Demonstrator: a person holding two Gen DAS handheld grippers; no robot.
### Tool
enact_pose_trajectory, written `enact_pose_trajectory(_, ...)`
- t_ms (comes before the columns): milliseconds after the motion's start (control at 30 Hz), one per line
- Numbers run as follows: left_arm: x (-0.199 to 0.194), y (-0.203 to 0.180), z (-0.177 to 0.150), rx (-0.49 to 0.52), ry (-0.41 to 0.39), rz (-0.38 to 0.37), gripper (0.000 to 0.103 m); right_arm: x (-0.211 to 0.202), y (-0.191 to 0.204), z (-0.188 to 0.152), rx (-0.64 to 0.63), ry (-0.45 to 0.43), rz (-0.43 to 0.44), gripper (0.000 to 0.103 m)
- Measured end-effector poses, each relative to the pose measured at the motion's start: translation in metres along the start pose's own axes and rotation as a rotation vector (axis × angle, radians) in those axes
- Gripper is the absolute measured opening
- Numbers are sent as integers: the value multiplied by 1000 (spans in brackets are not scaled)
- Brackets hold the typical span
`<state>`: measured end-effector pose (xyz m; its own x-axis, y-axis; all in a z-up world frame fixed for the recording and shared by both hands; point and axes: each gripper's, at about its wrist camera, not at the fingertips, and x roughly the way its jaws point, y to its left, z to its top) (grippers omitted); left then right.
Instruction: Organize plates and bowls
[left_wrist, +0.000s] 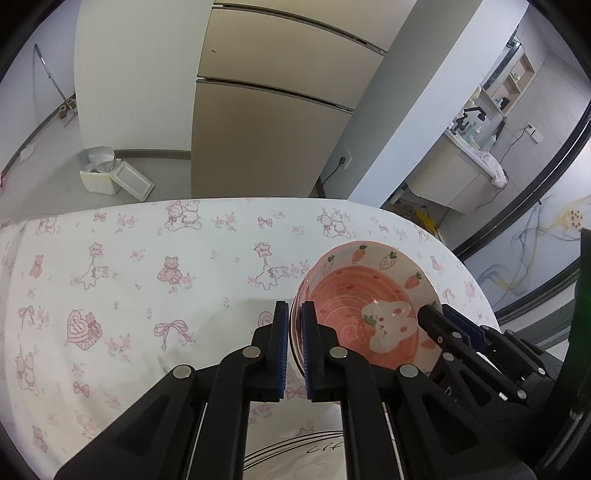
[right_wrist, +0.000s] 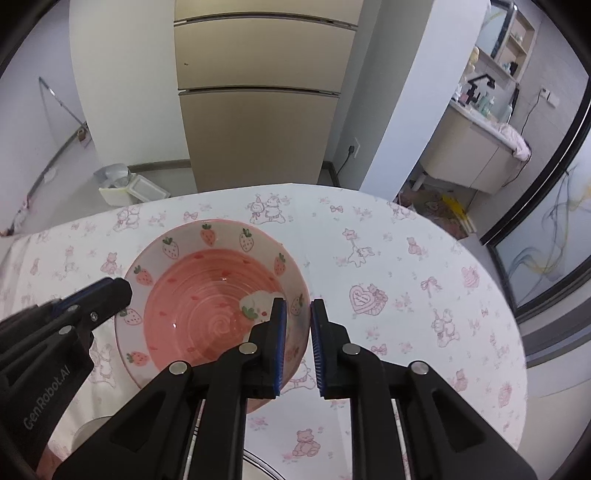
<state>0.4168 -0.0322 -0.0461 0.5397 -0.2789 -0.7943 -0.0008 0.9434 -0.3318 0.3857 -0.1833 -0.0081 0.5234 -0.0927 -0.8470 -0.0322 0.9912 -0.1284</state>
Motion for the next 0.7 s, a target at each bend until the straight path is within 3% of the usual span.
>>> enact_pose_trajectory(200,-11,-5,0,38,-57,2,7,1,-9,1,58,-4,36,17)
enact_pose_trajectory(267,-15,-8,0,56,-80,13,7,-7,-12,2,63,-35,51,41)
enact_pose_trajectory(300,-18,-9,0,64,-92,20,7,-11,-12,2,59,-57,48,45)
enact_pose_trajectory(400,-27,-14,0,91,-127,43,7,-24,-11,3,40,-125,-1,49)
enact_pose_trajectory(500,-40,-17,0,106,-171,55,8,-35,-14,4,43,-171,5,55)
enact_pose_trajectory(567,-52,-21,1,133,-204,72,15,-44,-19,5,61,-202,9,56)
enact_pose_trajectory(700,-94,-26,-2,151,-349,118,58,-66,-32,7,109,-262,26,59)
